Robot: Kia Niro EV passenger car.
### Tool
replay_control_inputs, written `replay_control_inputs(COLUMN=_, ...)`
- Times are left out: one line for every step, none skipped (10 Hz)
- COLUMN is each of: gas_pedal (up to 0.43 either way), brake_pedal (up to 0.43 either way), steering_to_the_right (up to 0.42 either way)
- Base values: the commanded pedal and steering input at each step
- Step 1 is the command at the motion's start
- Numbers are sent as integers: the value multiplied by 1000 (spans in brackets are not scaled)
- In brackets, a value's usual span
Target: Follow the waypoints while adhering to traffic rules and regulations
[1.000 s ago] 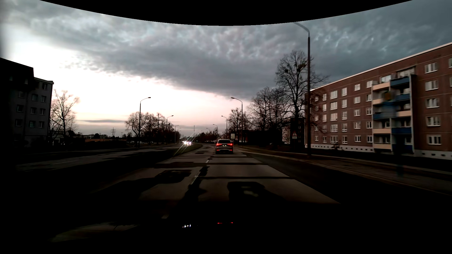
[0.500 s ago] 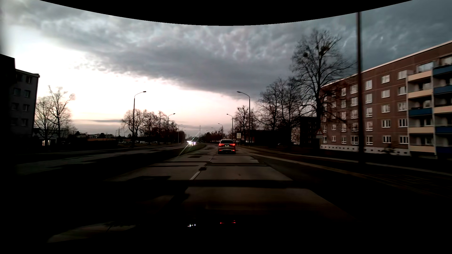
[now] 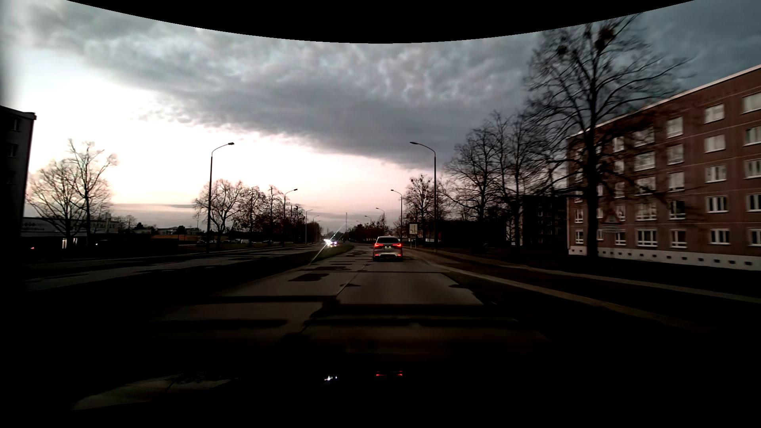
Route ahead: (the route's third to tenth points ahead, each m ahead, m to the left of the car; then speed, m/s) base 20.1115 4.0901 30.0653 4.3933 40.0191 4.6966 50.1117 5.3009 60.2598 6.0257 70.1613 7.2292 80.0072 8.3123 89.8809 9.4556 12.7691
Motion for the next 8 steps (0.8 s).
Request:
replay_control_inputs(gas_pedal=79, brake_pedal=0, steering_to_the_right=-12)
replay_control_inputs(gas_pedal=79, brake_pedal=0, steering_to_the_right=-11)
replay_control_inputs(gas_pedal=79, brake_pedal=0, steering_to_the_right=-11)
replay_control_inputs(gas_pedal=79, brake_pedal=0, steering_to_the_right=-10)
replay_control_inputs(gas_pedal=67, brake_pedal=0, steering_to_the_right=-10)
replay_control_inputs(gas_pedal=79, brake_pedal=0, steering_to_the_right=-7)
replay_control_inputs(gas_pedal=79, brake_pedal=0, steering_to_the_right=-5)
replay_control_inputs(gas_pedal=79, brake_pedal=0, steering_to_the_right=-4)
